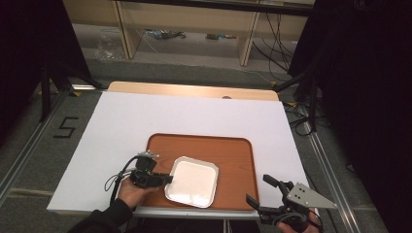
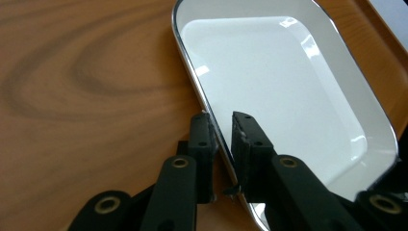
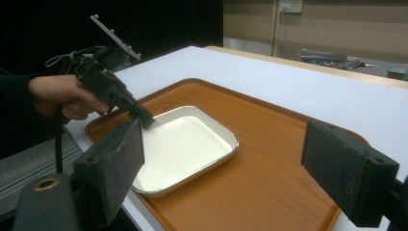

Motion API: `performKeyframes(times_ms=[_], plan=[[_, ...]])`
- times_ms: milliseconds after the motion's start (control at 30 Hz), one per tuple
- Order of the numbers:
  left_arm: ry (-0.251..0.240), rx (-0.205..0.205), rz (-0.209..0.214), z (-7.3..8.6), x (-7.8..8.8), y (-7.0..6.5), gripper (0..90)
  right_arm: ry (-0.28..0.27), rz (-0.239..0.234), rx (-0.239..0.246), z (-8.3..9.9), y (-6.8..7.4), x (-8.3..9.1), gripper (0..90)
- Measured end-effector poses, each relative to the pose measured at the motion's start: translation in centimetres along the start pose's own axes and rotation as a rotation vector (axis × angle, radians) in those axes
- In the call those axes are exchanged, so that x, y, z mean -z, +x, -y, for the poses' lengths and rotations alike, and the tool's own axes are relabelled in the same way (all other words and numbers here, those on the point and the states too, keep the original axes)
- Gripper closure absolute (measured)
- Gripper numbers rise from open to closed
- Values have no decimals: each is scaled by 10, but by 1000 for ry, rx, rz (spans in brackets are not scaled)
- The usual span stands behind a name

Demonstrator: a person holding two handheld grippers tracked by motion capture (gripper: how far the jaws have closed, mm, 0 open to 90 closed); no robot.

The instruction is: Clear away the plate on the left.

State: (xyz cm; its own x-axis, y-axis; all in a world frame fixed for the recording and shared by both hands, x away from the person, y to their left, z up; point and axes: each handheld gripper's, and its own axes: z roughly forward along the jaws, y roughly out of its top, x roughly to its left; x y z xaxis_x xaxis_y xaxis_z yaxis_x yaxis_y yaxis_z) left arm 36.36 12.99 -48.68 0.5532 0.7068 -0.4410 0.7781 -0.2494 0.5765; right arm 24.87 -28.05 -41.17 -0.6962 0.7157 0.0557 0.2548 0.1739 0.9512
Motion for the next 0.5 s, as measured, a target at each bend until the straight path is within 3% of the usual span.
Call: performKeyframes(times_ms=[333,500], plan=[[30,-4,39,7,1,-12,745,-14,-10,-17,1,1,-2,162],[44,-3,34,9,2,-17,732,-16,-11,-19,1,1,-3,162]])
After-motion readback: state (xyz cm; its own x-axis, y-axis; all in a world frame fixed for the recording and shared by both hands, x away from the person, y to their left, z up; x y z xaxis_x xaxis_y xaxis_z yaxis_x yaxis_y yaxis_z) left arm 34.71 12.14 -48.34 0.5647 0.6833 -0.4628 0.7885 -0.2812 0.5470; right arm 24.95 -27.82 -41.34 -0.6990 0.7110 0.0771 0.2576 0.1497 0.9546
